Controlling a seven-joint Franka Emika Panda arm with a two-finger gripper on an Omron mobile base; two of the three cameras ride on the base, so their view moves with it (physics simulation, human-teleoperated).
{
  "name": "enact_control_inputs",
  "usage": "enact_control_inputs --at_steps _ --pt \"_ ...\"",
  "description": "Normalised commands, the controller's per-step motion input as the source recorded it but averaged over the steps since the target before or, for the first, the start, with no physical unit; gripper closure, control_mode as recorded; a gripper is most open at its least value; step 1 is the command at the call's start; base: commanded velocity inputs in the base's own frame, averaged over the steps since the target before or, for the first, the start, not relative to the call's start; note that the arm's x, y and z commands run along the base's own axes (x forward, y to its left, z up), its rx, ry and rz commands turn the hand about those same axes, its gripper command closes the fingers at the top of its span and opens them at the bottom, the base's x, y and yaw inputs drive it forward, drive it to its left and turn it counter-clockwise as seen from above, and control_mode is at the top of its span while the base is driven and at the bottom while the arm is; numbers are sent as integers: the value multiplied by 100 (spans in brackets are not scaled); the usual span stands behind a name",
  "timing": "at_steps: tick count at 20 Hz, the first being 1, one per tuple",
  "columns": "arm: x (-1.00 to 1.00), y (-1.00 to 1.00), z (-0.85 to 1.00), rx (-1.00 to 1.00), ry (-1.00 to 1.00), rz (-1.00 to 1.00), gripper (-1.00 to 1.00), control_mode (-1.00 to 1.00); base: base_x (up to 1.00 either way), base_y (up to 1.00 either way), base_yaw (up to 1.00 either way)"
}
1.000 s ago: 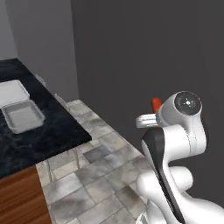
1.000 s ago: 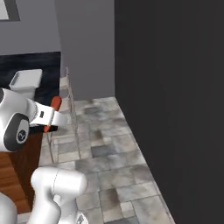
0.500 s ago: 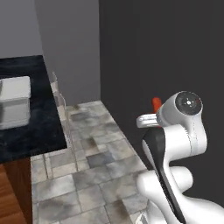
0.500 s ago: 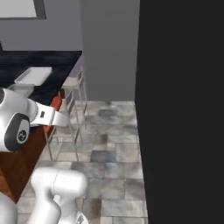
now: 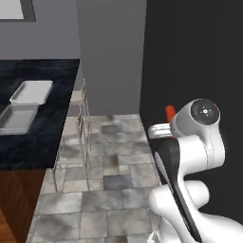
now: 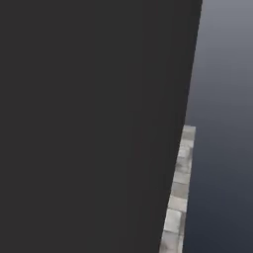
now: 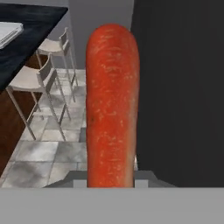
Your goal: Place the cold items (mushroom and carrot) from the fridge in one tupperware on the dining counter. Place the warm items (kebab skewer and hot dog) in the stove area in another tupperware.
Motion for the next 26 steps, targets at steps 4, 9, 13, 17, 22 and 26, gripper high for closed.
enact_control_inputs --at_steps 4,9,13,17,22,26 --pt "0 0 0 0 0 0 100 100 77 -66 56" --pt "0 0 0 0 0 0 100 100 84 -60 59" --pt "0 0 0 0 0 0 100 100 86 -59 60" --pt "0 0 0 0 0 0 100 100 85 -63 56" --pt "0 0 0 0 0 0 100 100 82 -70 53" --pt "0 0 0 0 0 0 100 100 77 -73 52"
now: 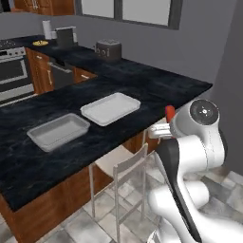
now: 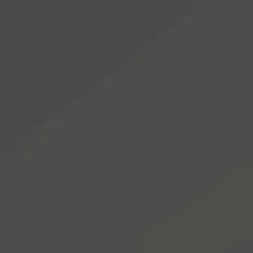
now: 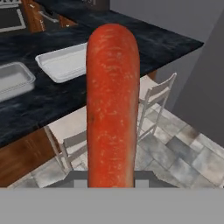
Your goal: Place the cold items (mushroom and carrot) from the fridge in one tupperware on the dining counter. Place the warm items (kebab skewer and hot dog) in the stove area in another tupperware.
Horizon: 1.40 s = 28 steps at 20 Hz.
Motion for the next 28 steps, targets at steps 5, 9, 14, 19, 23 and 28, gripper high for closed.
enact_control_inputs --at_steps 5,9,14,19,23,28 --pt "0 0 0 0 0 0 100 100 74 -73 53" --pt "0 0 0 0 0 0 100 100 69 -74 54" --pt "0 0 0 0 0 0 100 100 72 -73 53" --pt "0 0 0 0 0 0 100 100 78 -68 49" --pt "0 0 0 0 0 0 100 100 87 -44 39" --pt "80 -17 -10 14 27 28 100 -100 20 -7 7"
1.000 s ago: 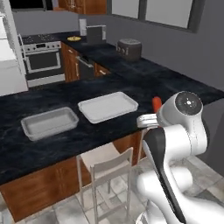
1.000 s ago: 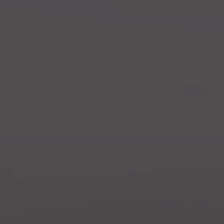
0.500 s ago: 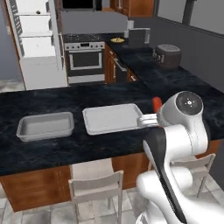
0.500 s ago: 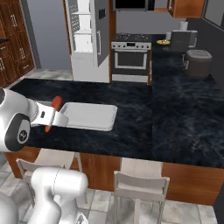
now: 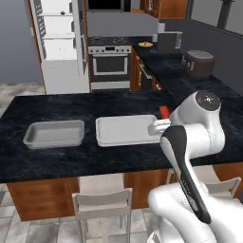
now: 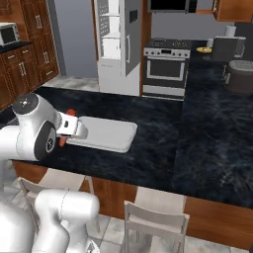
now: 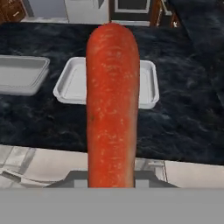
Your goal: Place the cold items (mushroom and carrot) from the fridge in one tupperware on the dining counter. Place the warm items (kebab skewer and hot dog) in the stove area in another tupperware.
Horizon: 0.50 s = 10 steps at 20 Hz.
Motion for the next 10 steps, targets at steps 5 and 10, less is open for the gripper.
enact_control_inputs --at_steps 5,10 --pt "100 -7 -27 5 45 54 100 -100 0 0 0" --pt "99 0 -51 0 45 63 100 -100 0 0 0"
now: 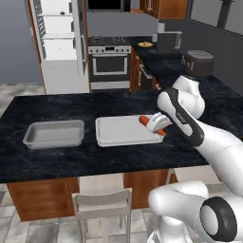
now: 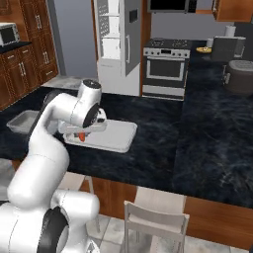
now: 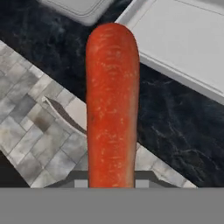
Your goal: Place the cold items (mushroom and carrot) from the fridge in one tupperware on the dining counter. Place the warm items (kebab skewer and hot dog) in the stove area in another tupperware.
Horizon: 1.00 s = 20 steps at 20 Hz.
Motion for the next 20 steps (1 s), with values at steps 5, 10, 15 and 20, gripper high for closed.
enact_control_inputs --at_steps 5,10,15,20 --pt "66 1 -45 0 4 52 100 -100 0 0 0" --pt "42 0 -36 -4 -8 26 100 -100 0 0 0" --pt "52 6 -56 -10 -10 15 100 -100 0 0 0" --pt "54 4 -48 -8 -5 13 100 -100 0 0 0"
